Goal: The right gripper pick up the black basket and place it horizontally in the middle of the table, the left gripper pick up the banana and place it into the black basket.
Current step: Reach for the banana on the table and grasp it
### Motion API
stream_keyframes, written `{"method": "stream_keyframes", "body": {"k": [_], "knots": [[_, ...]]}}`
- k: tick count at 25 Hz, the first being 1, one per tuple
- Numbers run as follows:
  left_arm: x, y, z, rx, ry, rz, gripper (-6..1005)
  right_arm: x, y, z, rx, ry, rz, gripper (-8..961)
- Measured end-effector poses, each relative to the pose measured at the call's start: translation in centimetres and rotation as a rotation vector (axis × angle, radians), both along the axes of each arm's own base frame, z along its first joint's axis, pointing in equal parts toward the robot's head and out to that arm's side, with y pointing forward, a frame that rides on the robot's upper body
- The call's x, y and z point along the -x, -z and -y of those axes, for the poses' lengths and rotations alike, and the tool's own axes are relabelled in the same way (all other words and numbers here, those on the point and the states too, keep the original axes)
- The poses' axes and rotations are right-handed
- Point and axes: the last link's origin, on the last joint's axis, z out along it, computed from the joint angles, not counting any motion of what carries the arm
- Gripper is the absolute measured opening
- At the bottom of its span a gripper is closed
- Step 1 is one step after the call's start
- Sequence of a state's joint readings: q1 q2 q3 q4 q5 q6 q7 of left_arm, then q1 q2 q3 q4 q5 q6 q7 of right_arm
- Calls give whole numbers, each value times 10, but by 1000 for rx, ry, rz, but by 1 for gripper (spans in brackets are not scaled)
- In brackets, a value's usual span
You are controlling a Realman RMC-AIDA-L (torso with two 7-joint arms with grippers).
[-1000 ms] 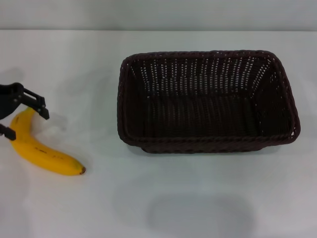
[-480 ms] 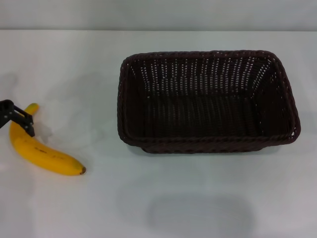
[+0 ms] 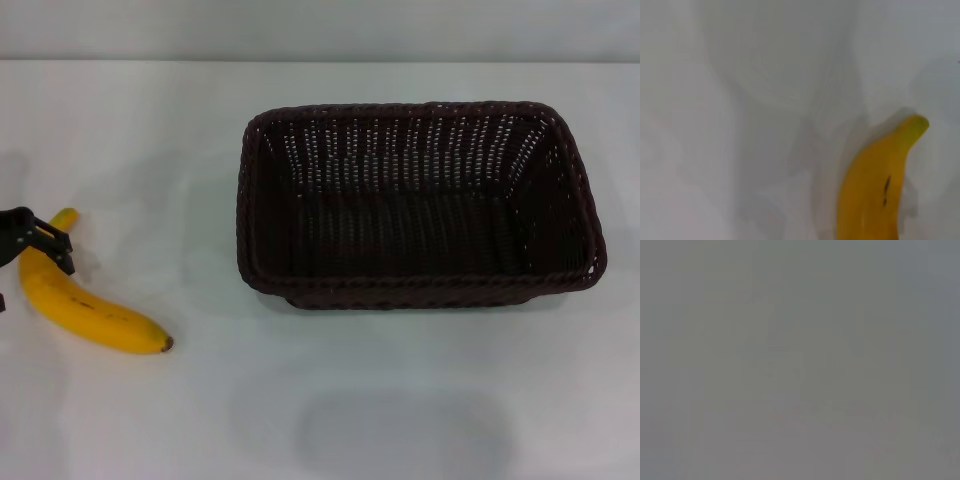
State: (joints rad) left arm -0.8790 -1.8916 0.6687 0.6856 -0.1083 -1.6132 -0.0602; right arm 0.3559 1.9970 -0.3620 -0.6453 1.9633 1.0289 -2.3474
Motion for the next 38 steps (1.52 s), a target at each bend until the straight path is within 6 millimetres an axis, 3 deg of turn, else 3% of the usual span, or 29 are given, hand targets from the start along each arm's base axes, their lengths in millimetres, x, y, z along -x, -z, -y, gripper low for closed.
{"method": "stream_keyframes", "body": {"k": [21,27,38], "knots": [[7,11,-6,-21,35,-7,833,-6,5,-6,14,46,-20,798],[7,10,-9,-32,43,-13,630,-5,7,-10,19,47,-13,798],[5,13,-11,-19,89,7,507,-2,9,-16,22,54,-7,797]]}}
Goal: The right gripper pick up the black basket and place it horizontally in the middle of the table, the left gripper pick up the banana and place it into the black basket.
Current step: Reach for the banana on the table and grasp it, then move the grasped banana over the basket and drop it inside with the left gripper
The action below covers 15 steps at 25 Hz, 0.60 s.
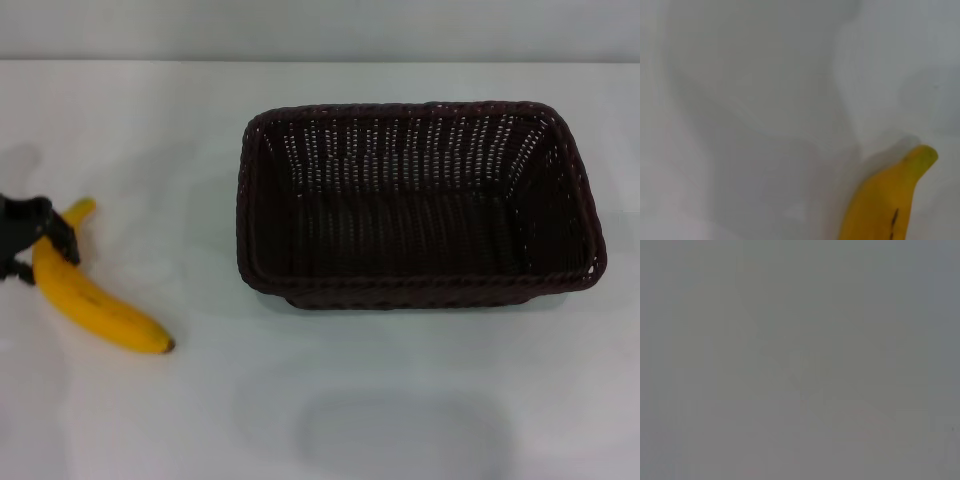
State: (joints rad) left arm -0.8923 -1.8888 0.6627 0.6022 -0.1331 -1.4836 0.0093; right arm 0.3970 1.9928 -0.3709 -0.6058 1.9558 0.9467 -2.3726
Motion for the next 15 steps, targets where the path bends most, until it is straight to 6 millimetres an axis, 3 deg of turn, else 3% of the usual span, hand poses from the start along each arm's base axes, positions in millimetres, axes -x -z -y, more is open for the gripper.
{"method": "stream_keyframes", "body": {"k": [3,8,11,15], "knots": [[-11,-9,-9,-24,66,40,506,0,0,0,-3,2,-3,797],[-32,-50,-22,-91,198,134,503,-1,-4,0,-18,2,-15,797],[-56,-83,-24,-120,312,210,502,0,-7,1,-35,-3,-22,797],[-85,-96,-23,-64,432,254,500,2,-8,2,-52,-17,-51,798]]}}
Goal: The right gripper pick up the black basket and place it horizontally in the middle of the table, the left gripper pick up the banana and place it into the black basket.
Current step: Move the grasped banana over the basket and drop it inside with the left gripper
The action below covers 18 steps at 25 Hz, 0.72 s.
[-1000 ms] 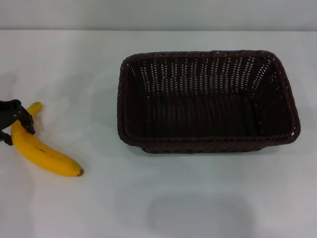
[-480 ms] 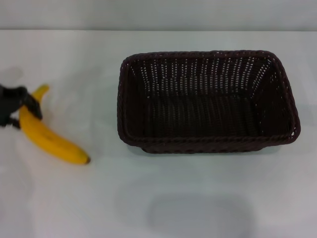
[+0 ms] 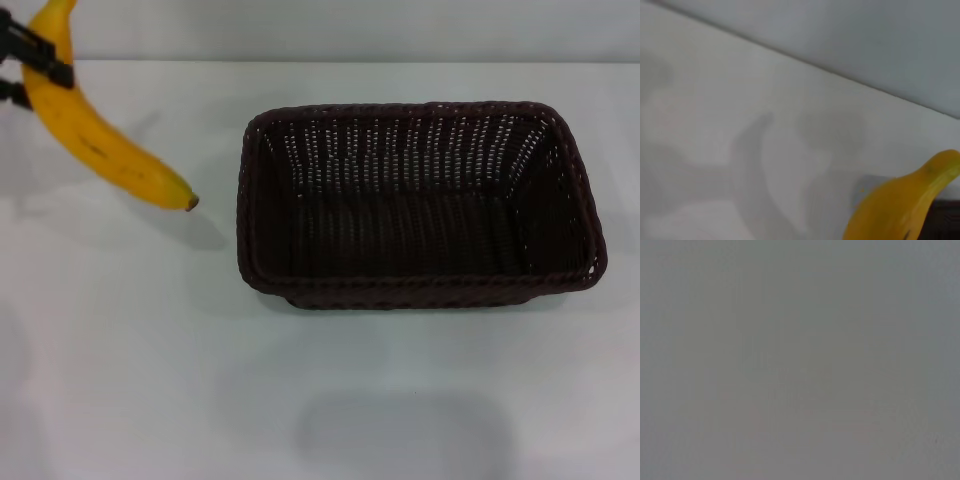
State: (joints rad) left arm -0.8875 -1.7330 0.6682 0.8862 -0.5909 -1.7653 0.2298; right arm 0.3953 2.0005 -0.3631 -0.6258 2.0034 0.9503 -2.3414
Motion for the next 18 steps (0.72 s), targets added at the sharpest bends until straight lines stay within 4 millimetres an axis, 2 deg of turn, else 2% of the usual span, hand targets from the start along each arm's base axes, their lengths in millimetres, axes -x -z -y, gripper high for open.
{"method": "stream_keyframes", "body": {"k": [5,9,14,18], "knots": [[-36,9,-11,16,129,51,504,2,-1,2,0,-24,-42,798],[-68,35,-26,44,228,91,530,2,4,3,8,-33,-53,798],[-113,81,-37,121,365,99,563,4,5,4,11,-48,-53,798],[-125,109,-35,165,421,55,589,5,7,4,18,-54,-54,798]]}}
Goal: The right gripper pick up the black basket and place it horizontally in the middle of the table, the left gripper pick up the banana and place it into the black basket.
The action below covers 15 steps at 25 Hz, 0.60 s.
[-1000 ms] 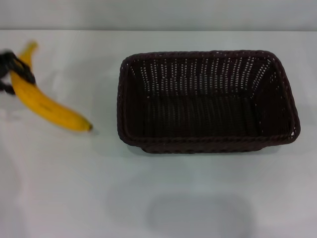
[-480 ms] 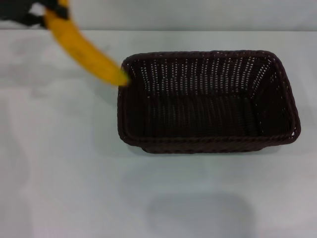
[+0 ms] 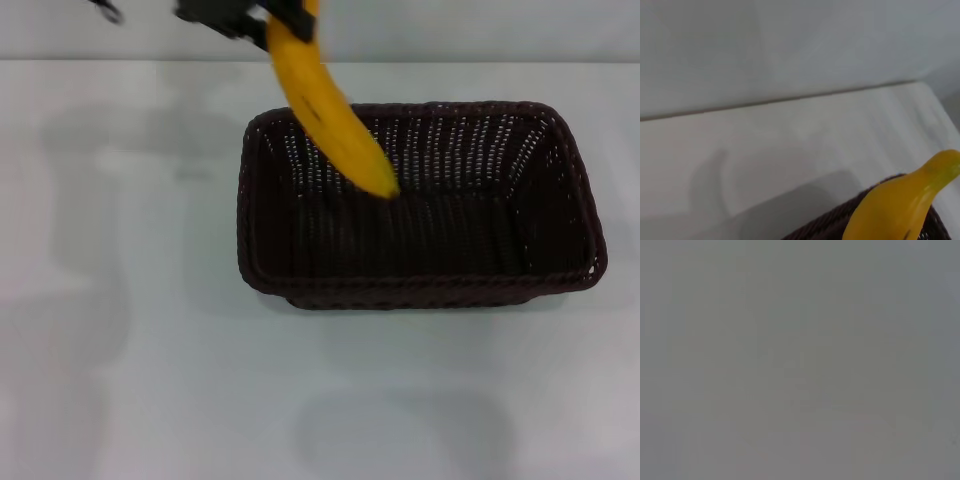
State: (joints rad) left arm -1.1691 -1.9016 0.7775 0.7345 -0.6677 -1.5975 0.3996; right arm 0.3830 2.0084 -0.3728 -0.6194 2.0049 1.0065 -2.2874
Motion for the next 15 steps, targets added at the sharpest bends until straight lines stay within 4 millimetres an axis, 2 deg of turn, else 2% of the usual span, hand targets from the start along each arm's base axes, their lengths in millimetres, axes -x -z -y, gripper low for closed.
{"method": "stream_keyframes", "body": {"k": [3,7,10,14,15], "knots": [[-9,19,5,29,51,6,609,-3,3,2,3,5,-13,797],[-17,33,8,48,112,-4,635,-6,4,6,4,7,-19,798],[-19,31,5,13,156,-3,655,-9,4,10,7,15,-18,799],[-16,13,-4,-142,257,23,834,-11,3,18,13,-1,0,801],[-9,5,-5,-215,309,30,879,-10,3,20,13,-10,4,801]]}}
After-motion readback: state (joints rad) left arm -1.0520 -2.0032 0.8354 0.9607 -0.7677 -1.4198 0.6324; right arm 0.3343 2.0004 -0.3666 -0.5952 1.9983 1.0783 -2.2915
